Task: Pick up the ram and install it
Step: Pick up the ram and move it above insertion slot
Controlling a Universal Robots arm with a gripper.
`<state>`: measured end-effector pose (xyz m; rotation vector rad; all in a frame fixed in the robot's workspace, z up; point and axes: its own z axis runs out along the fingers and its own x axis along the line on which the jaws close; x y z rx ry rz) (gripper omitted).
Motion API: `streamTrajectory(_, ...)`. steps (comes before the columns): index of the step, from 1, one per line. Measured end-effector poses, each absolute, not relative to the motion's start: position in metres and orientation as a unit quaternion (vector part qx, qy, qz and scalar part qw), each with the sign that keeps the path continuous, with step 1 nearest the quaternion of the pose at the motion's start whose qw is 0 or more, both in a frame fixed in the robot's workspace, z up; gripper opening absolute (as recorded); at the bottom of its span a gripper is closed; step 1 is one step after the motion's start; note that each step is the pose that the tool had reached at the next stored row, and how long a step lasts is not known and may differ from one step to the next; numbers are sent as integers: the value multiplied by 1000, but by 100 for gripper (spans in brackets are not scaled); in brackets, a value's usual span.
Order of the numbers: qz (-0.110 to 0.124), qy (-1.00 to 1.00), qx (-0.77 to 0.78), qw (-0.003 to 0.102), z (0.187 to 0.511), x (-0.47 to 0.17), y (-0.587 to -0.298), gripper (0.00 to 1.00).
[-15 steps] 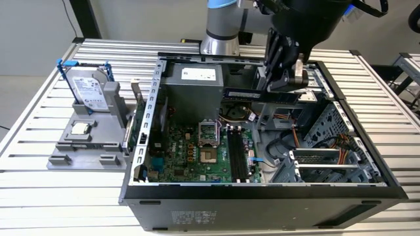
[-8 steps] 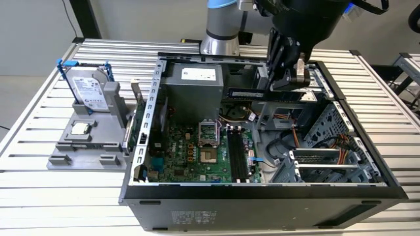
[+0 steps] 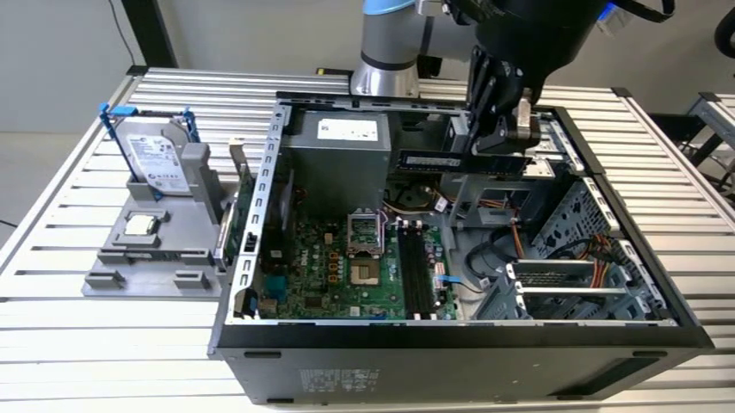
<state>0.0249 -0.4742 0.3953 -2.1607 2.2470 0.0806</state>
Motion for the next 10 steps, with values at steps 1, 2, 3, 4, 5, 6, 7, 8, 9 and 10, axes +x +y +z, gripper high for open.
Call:
streamTrajectory(1, 26, 721, -693, 12, 395, 25, -474, 0)
streamTrajectory(2, 26, 720, -693, 11, 395, 25, -474, 0)
streamTrajectory(3, 27, 720, -694, 11, 395, 25, -474, 0)
streamTrajectory(4, 27, 720, -694, 11, 395, 25, -474, 0)
streamTrajectory(5, 27, 720, -694, 11, 395, 25, -474, 0)
streamTrajectory(6, 27, 720, -694, 11, 395, 25, -474, 0)
streamTrajectory(7, 27, 720, -694, 11, 395, 25, -474, 0)
streamTrajectory(8, 27, 719, -694, 10, 395, 25, -474, 0)
streamTrajectory(9, 27, 719, -694, 10, 395, 25, -474, 0)
streamTrajectory(10, 27, 719, -694, 10, 395, 25, -474, 0)
